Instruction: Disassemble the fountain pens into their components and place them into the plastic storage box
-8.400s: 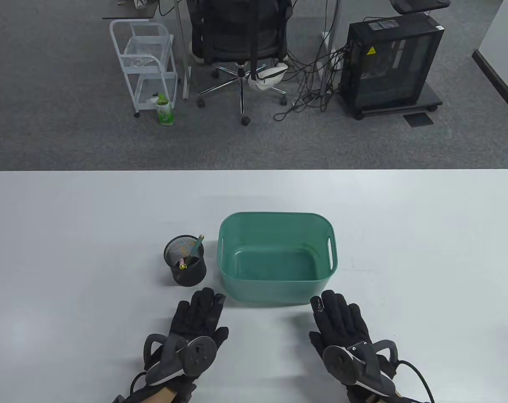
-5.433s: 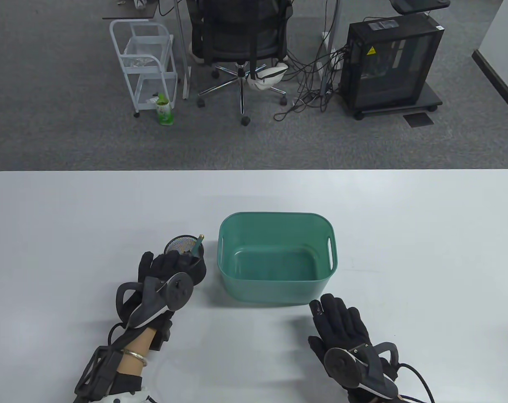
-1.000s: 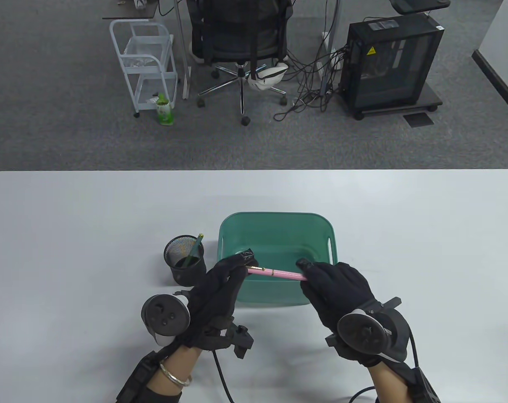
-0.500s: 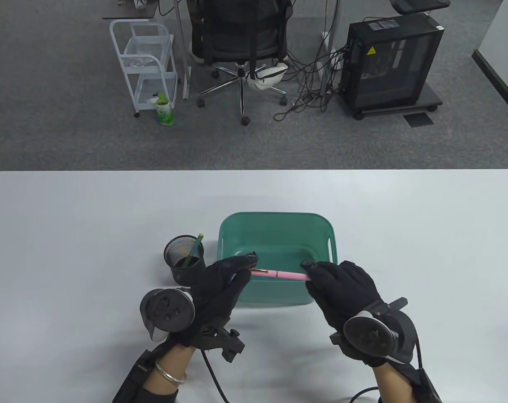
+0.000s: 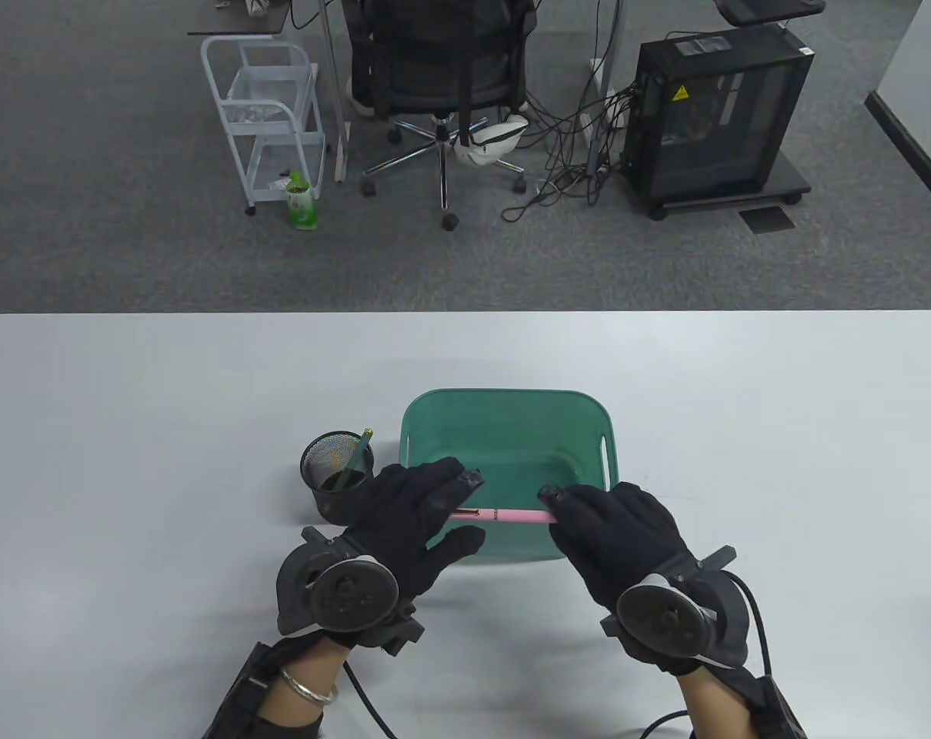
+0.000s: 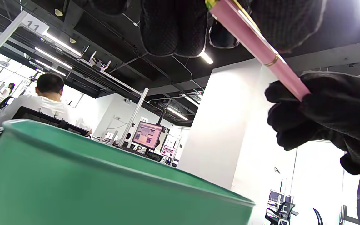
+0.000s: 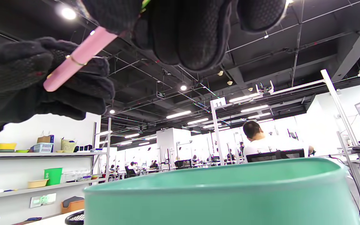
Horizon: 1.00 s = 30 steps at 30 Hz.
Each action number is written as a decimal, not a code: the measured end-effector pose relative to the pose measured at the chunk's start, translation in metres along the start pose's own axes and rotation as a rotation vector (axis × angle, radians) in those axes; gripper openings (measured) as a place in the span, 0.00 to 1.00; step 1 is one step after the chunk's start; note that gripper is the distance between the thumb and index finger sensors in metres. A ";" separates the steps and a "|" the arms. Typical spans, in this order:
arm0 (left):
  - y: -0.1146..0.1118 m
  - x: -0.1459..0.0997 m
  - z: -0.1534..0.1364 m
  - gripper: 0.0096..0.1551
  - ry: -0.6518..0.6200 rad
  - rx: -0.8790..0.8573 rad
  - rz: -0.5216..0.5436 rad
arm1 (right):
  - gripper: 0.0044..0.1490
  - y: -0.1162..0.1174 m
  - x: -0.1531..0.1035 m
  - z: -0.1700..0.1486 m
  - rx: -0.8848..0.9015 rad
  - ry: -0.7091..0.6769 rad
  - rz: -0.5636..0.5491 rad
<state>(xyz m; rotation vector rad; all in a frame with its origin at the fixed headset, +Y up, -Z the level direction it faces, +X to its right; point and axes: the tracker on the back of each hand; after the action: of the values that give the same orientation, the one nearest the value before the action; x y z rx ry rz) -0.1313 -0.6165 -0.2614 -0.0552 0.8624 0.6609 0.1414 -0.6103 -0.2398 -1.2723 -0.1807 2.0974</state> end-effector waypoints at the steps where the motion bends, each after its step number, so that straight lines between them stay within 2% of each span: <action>1: 0.000 0.000 0.000 0.34 -0.002 -0.001 -0.009 | 0.27 0.000 0.000 0.000 0.001 -0.004 -0.001; 11: 0.000 0.001 -0.003 0.26 -0.038 -0.044 -0.057 | 0.27 0.001 0.000 0.003 0.009 -0.021 0.008; 16: 0.001 0.000 0.002 0.25 -0.072 -0.024 -0.032 | 0.29 0.002 -0.001 0.004 -0.003 -0.026 0.058; 21: -0.003 0.000 0.006 0.25 -0.095 0.007 -0.036 | 0.34 0.003 -0.003 0.011 -0.075 -0.067 0.009; 30: -0.013 -0.002 0.019 0.25 -0.160 0.075 -0.012 | 0.34 0.010 -0.004 0.017 -0.074 -0.089 0.033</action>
<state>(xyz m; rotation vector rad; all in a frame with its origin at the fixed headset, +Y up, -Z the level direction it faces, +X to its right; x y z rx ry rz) -0.1117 -0.6222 -0.2506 0.0599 0.7309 0.6128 0.1238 -0.6165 -0.2320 -1.2335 -0.2802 2.1952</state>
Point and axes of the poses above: the tracker on the back of each hand, its own z axis roughly to the thumb side, its own x axis roughly from the wrist to the fingertips, y = z × x, and after that the axes turned 1 degree about x, right-handed
